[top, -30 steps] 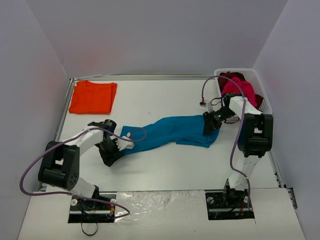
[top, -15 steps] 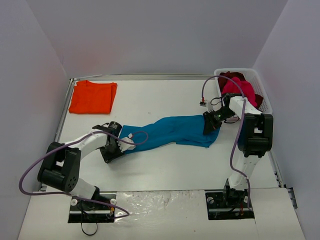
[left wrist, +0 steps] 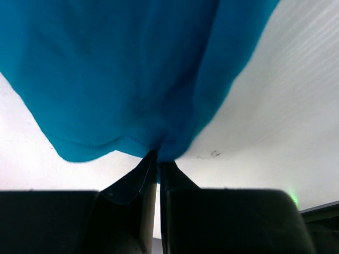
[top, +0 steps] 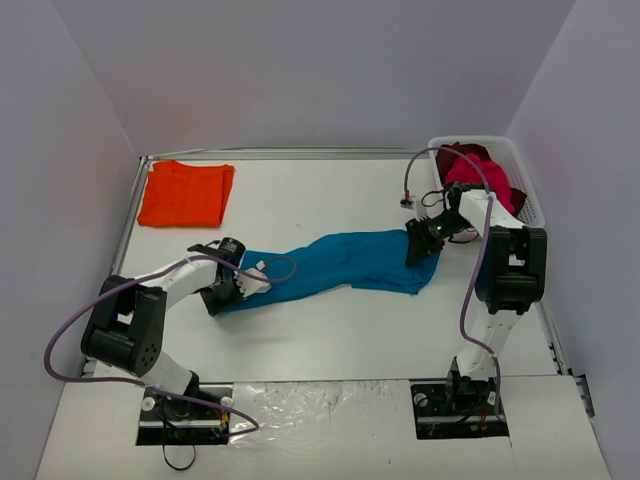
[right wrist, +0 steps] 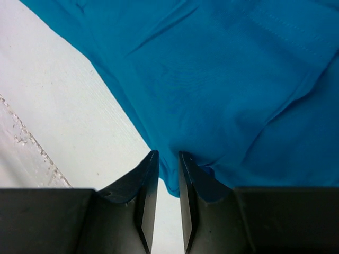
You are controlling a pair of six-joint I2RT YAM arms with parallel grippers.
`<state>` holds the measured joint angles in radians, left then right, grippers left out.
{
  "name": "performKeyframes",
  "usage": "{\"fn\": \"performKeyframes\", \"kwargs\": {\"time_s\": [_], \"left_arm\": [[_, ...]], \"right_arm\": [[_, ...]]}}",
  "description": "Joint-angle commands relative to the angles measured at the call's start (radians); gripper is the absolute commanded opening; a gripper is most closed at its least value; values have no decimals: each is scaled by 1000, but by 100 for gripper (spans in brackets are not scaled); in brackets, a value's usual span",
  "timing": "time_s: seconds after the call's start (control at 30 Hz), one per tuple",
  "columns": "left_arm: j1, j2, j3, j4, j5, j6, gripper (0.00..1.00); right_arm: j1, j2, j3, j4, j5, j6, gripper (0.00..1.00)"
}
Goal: Fold and stack the t-shirts
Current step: Flatten out the tshirt
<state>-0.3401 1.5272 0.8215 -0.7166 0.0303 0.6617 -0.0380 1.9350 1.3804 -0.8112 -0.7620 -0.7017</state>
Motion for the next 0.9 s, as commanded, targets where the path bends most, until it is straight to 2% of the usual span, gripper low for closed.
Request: {"fn": "performKeyframes", "kwargs": {"time_s": [0.0, 0.13, 0.33, 0.87], "left_arm": [[4, 18, 44, 14, 91, -22, 3], [4, 5, 65, -12, 132, -31, 2], [6, 5, 64, -14, 140, -33, 2], [12, 5, 56, -6, 137, -43, 2]], "right_arm": [[-2, -68, 74, -36, 10, 31, 19], [-5, -53, 121, -31, 24, 59, 29], [-10, -36, 132, -17, 41, 88, 31], [-25, -111, -75, 52, 99, 108, 32]]}}
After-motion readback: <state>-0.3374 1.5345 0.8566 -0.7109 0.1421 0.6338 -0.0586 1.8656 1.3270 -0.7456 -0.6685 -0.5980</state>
